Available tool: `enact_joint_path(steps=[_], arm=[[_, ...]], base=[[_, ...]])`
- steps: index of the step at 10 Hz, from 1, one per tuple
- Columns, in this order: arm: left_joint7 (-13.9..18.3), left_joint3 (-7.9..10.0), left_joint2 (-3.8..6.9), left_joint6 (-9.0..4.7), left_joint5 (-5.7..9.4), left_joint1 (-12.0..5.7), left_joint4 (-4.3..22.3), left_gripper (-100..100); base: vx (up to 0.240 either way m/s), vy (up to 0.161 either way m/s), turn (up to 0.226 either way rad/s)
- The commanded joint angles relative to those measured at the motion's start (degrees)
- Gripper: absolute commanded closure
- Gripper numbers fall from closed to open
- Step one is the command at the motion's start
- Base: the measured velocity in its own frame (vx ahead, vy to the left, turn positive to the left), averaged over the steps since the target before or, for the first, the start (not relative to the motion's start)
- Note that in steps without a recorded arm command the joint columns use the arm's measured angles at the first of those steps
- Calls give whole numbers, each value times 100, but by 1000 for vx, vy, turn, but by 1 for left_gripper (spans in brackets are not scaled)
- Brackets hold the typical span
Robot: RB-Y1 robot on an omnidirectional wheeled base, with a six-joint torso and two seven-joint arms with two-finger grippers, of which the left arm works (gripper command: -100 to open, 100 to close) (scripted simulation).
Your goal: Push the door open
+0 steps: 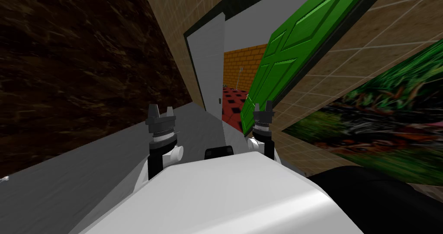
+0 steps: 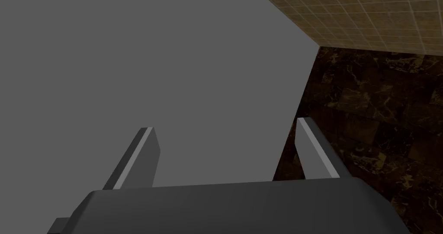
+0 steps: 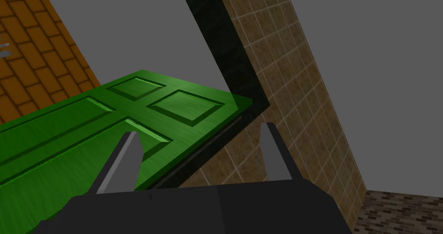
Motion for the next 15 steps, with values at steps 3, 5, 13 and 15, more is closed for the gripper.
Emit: enact_joint_path(steps=[3,5,13,15], arm=[[-15,3,78,-48,19,-143,389,-100],[-25,5,119,-79,31,-235,638,-100],[-60,12,233,-189,74,-565,1531,-100],[-71,15,258,-224,87,-669,1812,-100]], base=[[85,8,-109],[80,53,-101],[80,32,-97],[85,42,-130]])
